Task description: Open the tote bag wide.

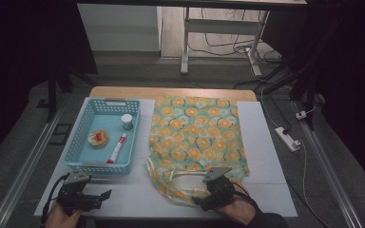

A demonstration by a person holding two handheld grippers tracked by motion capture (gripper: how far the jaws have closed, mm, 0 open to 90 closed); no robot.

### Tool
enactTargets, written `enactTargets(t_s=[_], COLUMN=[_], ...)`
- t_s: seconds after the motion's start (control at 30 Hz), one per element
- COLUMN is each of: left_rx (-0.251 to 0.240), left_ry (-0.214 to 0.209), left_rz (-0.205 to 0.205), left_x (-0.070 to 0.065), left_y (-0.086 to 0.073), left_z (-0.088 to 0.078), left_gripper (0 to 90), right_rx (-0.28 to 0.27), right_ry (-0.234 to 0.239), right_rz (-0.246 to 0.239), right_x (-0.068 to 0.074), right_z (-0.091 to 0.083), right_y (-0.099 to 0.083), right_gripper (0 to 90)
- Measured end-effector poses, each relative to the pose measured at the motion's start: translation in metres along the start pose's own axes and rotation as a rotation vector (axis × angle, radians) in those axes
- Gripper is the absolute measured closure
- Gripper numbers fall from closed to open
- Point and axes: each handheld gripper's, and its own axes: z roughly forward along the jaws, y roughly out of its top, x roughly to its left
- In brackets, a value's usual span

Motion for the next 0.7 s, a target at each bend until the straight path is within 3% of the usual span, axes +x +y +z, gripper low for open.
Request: enactTargets(t_s=[0.03, 0.07, 0.1, 0.13, 0.2, 0.23, 0.27, 0.5, 0.7], left_rx=[0.000, 0.000, 0.000, 0.000, 0.001, 0.000, 0.000, 0.002, 0.003], left_ry=[0.000, 0.001, 0.001, 0.001, 0.002, 0.002, 0.002, 0.002, 0.003], left_rz=[0.000, 0.000, 0.000, 0.000, 0.000, 0.000, 0.000, 0.000, -0.001], left_x=[0.000, 0.000, 0.000, 0.000, 0.000, 0.000, 0.000, 0.000, 0.000], left_y=[0.000, 0.000, 0.000, 0.000, 0.000, 0.000, 0.000, 0.000, 0.000], left_z=[0.000, 0.000, 0.000, 0.000, 0.000, 0.000, 0.000, 0.000, 0.000], left_gripper=[4.2, 4.2, 4.2, 4.3, 4.4, 4.4, 4.4, 4.5, 4.6], right_rx=[-0.002, -0.003, -0.003, 0.002, 0.005, 0.005, 0.005, -0.035, -0.068], right_ry=[-0.003, 0.008, 0.008, 0.011, 0.027, 0.027, 0.031, 0.063, 0.099], right_rz=[-0.007, -0.026, -0.026, -0.045, -0.049, -0.049, -0.053, -0.032, 0.004], right_x=[0.001, 0.002, 0.002, 0.002, 0.001, 0.001, 0.000, -0.006, -0.014], right_z=[-0.001, -0.003, -0.003, -0.004, -0.005, -0.005, -0.007, -0.017, -0.024], right_y=[0.000, 0.001, 0.001, 0.001, 0.001, 0.001, 0.001, 0.004, 0.008], right_gripper=[24.6, 35.3, 35.3, 45.2, 53.4, 53.4, 61.6, 82.1, 87.8])
